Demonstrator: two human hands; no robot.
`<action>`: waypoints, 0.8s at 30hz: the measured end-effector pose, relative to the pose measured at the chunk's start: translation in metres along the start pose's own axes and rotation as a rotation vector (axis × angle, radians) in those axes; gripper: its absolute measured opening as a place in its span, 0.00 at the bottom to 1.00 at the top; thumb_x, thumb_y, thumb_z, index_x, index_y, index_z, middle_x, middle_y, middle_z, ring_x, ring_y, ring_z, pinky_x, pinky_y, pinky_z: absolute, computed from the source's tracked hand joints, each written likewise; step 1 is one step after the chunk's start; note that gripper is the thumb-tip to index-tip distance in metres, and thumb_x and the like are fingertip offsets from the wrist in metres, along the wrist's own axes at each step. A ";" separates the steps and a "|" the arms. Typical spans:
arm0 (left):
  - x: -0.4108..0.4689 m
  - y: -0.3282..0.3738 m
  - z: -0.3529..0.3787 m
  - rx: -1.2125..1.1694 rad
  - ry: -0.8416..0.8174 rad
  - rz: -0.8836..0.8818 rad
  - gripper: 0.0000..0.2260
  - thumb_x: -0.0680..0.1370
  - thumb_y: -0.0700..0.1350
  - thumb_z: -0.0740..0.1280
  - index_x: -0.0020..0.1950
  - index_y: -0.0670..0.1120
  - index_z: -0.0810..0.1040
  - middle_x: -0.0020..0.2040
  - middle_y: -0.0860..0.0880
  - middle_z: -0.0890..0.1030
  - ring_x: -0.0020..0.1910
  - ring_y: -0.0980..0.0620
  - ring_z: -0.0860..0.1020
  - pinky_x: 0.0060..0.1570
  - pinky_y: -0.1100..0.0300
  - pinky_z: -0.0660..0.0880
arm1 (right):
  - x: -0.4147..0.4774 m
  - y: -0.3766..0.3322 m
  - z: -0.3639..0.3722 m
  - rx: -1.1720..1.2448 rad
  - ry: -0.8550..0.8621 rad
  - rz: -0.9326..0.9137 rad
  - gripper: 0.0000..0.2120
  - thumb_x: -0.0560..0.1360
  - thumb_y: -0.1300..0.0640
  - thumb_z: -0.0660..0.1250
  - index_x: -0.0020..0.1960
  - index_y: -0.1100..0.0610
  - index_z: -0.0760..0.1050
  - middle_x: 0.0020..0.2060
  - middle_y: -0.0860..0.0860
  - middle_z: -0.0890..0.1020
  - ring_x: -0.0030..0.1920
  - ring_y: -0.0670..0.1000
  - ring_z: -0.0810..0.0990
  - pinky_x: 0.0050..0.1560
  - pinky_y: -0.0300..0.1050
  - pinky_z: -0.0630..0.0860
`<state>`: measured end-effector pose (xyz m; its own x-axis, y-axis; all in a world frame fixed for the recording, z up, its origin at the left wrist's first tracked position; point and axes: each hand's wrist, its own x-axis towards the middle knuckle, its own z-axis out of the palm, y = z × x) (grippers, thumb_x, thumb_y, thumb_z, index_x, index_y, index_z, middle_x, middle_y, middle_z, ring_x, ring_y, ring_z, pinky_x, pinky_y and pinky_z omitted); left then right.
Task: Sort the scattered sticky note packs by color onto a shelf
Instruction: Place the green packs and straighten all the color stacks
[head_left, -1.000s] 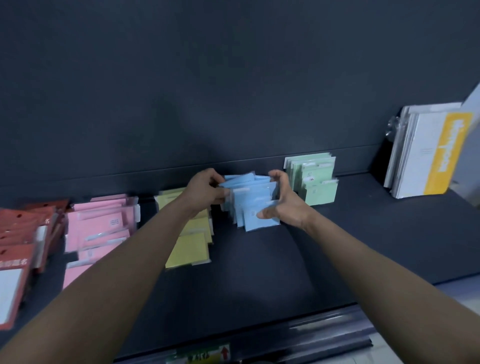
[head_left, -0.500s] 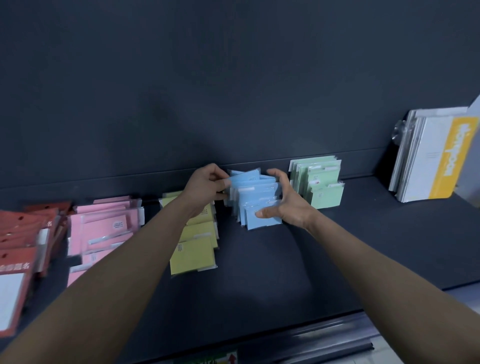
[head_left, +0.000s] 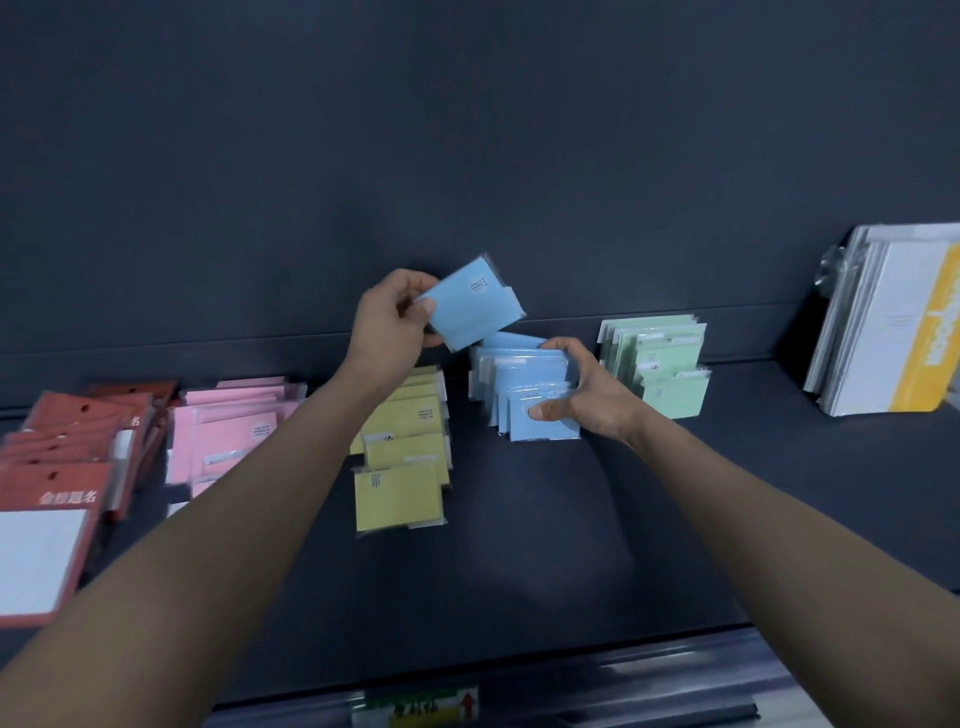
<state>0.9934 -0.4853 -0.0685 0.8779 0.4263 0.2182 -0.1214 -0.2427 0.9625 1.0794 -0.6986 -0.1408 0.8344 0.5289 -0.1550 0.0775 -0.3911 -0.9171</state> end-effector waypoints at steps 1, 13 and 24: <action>-0.004 0.001 0.000 0.035 -0.039 -0.002 0.07 0.80 0.34 0.58 0.50 0.44 0.74 0.47 0.48 0.77 0.48 0.51 0.77 0.42 0.60 0.81 | 0.001 0.000 0.000 -0.001 -0.001 -0.003 0.34 0.54 0.53 0.79 0.54 0.35 0.69 0.62 0.56 0.74 0.56 0.56 0.80 0.56 0.53 0.79; -0.025 -0.007 0.013 0.616 -0.189 0.116 0.03 0.76 0.39 0.64 0.48 0.45 0.73 0.45 0.50 0.76 0.41 0.49 0.75 0.34 0.59 0.72 | -0.004 0.000 -0.007 -0.075 -0.074 -0.004 0.36 0.68 0.68 0.73 0.62 0.36 0.64 0.63 0.53 0.70 0.57 0.56 0.77 0.56 0.50 0.78; 0.001 -0.011 0.031 0.685 -0.408 0.031 0.23 0.68 0.42 0.74 0.56 0.47 0.65 0.57 0.50 0.68 0.56 0.50 0.69 0.47 0.60 0.67 | -0.011 -0.006 -0.008 -0.147 -0.123 -0.023 0.35 0.69 0.72 0.68 0.64 0.41 0.64 0.54 0.52 0.72 0.47 0.50 0.75 0.49 0.46 0.78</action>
<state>1.0097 -0.5095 -0.0841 0.9951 0.0902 0.0396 0.0469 -0.7873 0.6148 1.0738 -0.7083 -0.1305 0.7589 0.6239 -0.1866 0.1821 -0.4785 -0.8590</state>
